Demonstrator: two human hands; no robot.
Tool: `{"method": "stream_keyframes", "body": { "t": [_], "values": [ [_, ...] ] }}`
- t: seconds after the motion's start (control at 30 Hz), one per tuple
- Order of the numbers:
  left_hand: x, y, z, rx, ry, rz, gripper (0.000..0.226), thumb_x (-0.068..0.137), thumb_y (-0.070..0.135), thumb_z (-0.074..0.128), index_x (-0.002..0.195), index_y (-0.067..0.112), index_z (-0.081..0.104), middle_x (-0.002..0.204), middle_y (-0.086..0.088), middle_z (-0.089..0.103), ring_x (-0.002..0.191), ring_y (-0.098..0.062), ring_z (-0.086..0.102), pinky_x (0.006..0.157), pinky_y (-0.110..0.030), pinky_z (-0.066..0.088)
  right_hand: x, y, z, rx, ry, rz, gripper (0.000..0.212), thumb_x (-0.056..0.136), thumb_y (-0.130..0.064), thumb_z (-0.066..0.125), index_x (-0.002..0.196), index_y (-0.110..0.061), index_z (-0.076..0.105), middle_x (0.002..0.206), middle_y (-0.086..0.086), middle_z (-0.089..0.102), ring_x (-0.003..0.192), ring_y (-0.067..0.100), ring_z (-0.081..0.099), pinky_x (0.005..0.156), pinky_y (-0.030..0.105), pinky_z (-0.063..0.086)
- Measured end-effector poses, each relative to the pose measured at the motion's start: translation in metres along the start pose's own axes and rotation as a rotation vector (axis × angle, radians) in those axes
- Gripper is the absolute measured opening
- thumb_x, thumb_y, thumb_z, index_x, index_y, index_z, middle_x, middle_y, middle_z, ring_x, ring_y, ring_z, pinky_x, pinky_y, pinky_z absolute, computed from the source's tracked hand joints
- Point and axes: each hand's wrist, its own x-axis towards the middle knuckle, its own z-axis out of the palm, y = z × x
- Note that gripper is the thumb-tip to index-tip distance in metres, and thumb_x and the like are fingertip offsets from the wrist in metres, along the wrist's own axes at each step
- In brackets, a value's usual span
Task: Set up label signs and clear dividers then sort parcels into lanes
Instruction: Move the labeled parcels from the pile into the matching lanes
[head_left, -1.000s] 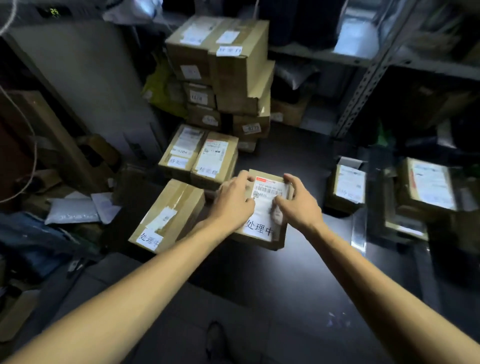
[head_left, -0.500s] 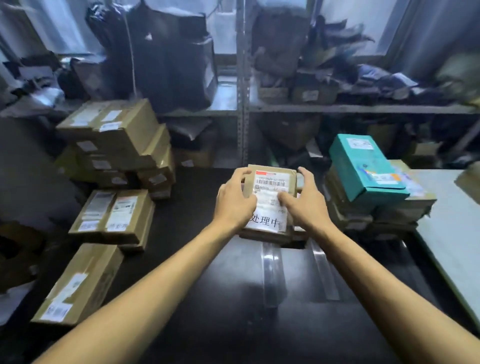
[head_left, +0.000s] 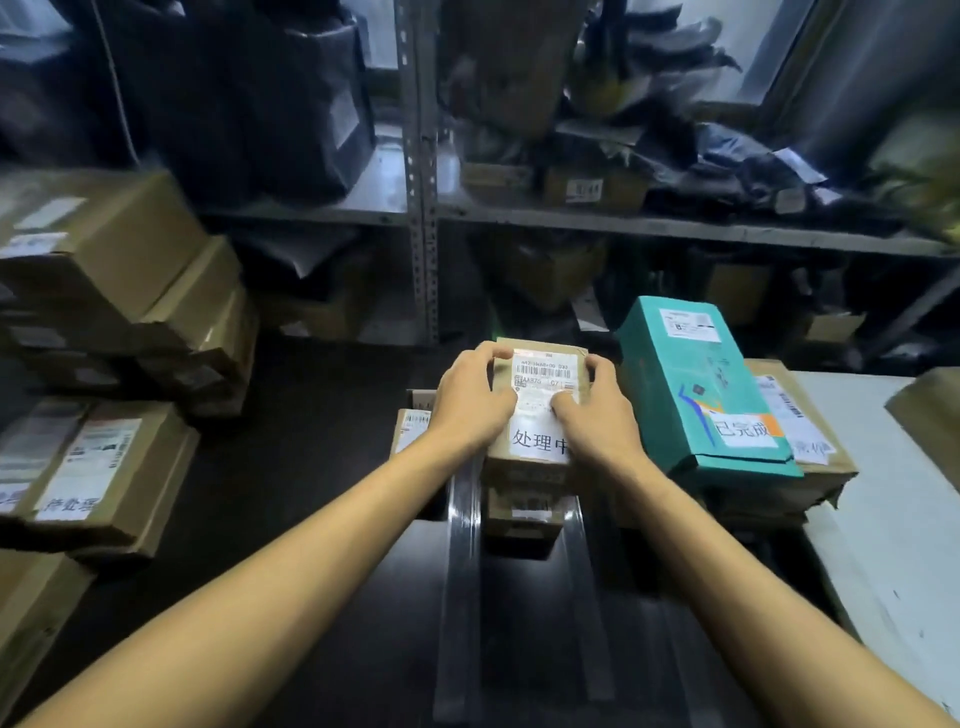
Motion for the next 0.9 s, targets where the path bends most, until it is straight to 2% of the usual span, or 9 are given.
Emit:
{"method": "stream_keyframes", "body": {
  "t": [0.13, 0.23, 0.33, 0.47, 0.6, 0.7, 0.8, 0.9],
  "values": [
    [0.047, -0.013, 0.02, 0.018, 0.016, -0.063, 0.04, 0.084, 0.009, 0.057, 0.12, 0.027, 0.06, 0.122, 0.002, 0.057, 0.111, -0.02, 0.056, 0.095, -0.036, 0.047, 0.053, 0.003, 0.015, -0.072, -0.051, 0.026, 0.061, 0.089, -0.021, 0.056, 0.145, -0.02, 0.031, 0.134, 0.012, 0.056, 0.117, 0.034, 0.056, 0.099, 0.047, 0.046],
    [0.065, -0.024, 0.041, 0.044, -0.021, -0.07, 0.046, 0.083, 0.004, 0.055, 0.122, 0.03, 0.059, 0.129, 0.003, 0.051, 0.118, -0.018, 0.05, 0.097, -0.029, 0.042, 0.079, 0.013, 0.027, -0.132, -0.083, 0.061, 0.066, 0.09, -0.023, 0.056, 0.149, -0.018, 0.026, 0.138, 0.018, 0.051, 0.122, 0.039, 0.051, 0.103, 0.046, 0.042],
    [0.073, -0.036, 0.057, 0.128, -0.064, -0.082, 0.045, 0.085, 0.01, 0.051, 0.124, 0.032, 0.058, 0.133, 0.009, 0.041, 0.123, -0.015, 0.04, 0.094, -0.023, 0.032, 0.088, 0.026, 0.037, -0.19, -0.117, 0.059, 0.071, 0.091, -0.027, 0.054, 0.153, -0.019, 0.019, 0.143, 0.021, 0.04, 0.128, 0.041, 0.041, 0.103, 0.043, 0.035],
    [0.076, -0.04, 0.058, 0.201, -0.08, -0.022, 0.044, 0.086, 0.014, 0.049, 0.126, 0.032, 0.056, 0.135, 0.006, 0.036, 0.126, -0.017, 0.034, 0.095, -0.025, 0.031, 0.092, 0.033, 0.035, -0.216, -0.129, 0.008, 0.072, 0.091, -0.031, 0.053, 0.154, -0.02, 0.018, 0.146, 0.019, 0.036, 0.13, 0.039, 0.038, 0.102, 0.043, 0.034],
    [0.069, -0.034, 0.055, 0.28, -0.101, -0.029, 0.051, 0.087, 0.017, 0.049, 0.137, 0.028, 0.046, 0.15, 0.0, 0.023, 0.137, -0.023, 0.027, 0.101, -0.036, 0.036, 0.085, 0.028, 0.025, -0.267, -0.128, -0.076, 0.067, 0.092, -0.029, 0.053, 0.152, -0.019, 0.025, 0.157, 0.015, 0.022, 0.141, 0.035, 0.021, 0.113, 0.044, 0.024],
    [0.059, -0.025, 0.047, 0.276, -0.084, -0.049, 0.05, 0.093, 0.022, 0.048, 0.142, 0.029, 0.041, 0.154, -0.002, 0.022, 0.14, -0.025, 0.026, 0.105, -0.04, 0.035, 0.078, 0.018, 0.016, -0.214, -0.108, -0.264, 0.054, 0.092, -0.025, 0.054, 0.144, -0.021, 0.041, 0.149, 0.005, 0.037, 0.138, 0.026, 0.026, 0.111, 0.039, 0.028],
    [0.038, -0.015, 0.025, 0.218, -0.061, -0.036, 0.043, 0.096, 0.025, 0.049, 0.139, 0.028, 0.047, 0.145, -0.002, 0.04, 0.132, -0.022, 0.042, 0.109, -0.039, 0.038, 0.066, 0.002, 0.006, -0.102, -0.195, -0.405, 0.048, 0.092, -0.022, 0.057, 0.14, -0.018, 0.051, 0.144, 0.002, 0.049, 0.136, 0.02, 0.038, 0.114, 0.034, 0.03],
    [0.006, -0.009, -0.009, 0.206, -0.041, -0.034, 0.036, 0.096, 0.024, 0.051, 0.132, 0.028, 0.053, 0.134, 0.0, 0.052, 0.119, -0.014, 0.054, 0.103, -0.034, 0.045, 0.043, -0.016, 0.008, -0.012, -0.279, -0.505, 0.043, 0.094, -0.022, 0.057, 0.136, -0.017, 0.055, 0.138, 0.0, 0.056, 0.131, 0.015, 0.046, 0.108, 0.026, 0.034]
  ]
}}
